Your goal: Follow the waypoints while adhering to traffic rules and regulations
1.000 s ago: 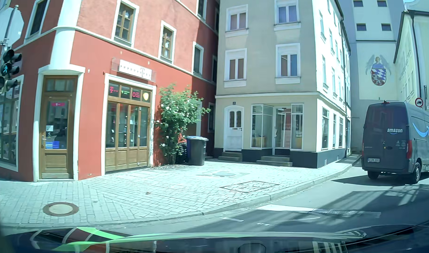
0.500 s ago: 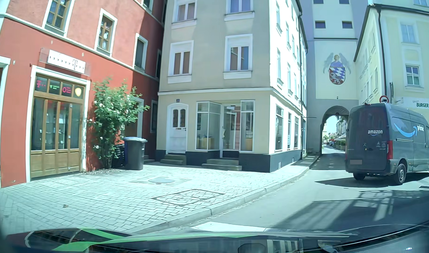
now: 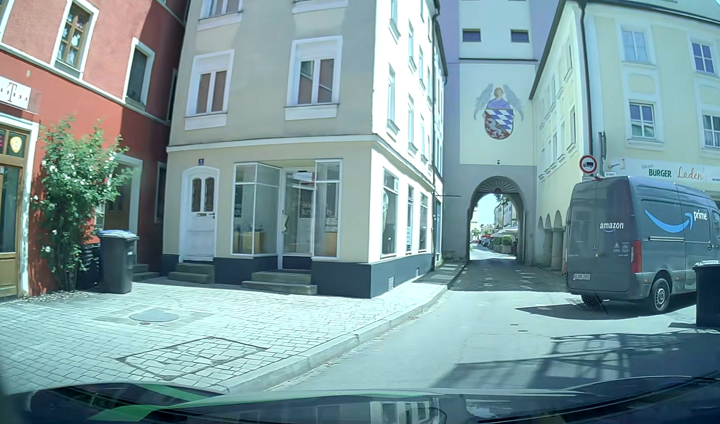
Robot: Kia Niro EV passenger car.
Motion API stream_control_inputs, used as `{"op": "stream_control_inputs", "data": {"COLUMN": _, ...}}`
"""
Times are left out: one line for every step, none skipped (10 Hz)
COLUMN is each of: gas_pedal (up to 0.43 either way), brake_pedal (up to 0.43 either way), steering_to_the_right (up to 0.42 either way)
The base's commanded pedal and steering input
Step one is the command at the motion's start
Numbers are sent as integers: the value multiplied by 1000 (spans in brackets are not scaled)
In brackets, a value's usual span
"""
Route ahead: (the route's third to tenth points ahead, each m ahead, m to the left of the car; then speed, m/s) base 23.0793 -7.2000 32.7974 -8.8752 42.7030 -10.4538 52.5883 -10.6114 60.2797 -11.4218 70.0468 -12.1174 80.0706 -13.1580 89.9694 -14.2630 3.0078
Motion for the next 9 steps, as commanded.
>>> {"op": "stream_control_inputs", "data": {"gas_pedal": 118, "brake_pedal": 0, "steering_to_the_right": 398}}
{"op": "stream_control_inputs", "data": {"gas_pedal": 118, "brake_pedal": 0, "steering_to_the_right": 381}}
{"op": "stream_control_inputs", "data": {"gas_pedal": 130, "brake_pedal": 0, "steering_to_the_right": 361}}
{"op": "stream_control_inputs", "data": {"gas_pedal": 138, "brake_pedal": 0, "steering_to_the_right": 333}}
{"op": "stream_control_inputs", "data": {"gas_pedal": 138, "brake_pedal": 0, "steering_to_the_right": 306}}
{"op": "stream_control_inputs", "data": {"gas_pedal": 138, "brake_pedal": 0, "steering_to_the_right": 289}}
{"op": "stream_control_inputs", "data": {"gas_pedal": 138, "brake_pedal": 0, "steering_to_the_right": 264}}
{"op": "stream_control_inputs", "data": {"gas_pedal": 138, "brake_pedal": 0, "steering_to_the_right": 229}}
{"op": "stream_control_inputs", "data": {"gas_pedal": 130, "brake_pedal": 0, "steering_to_the_right": 193}}
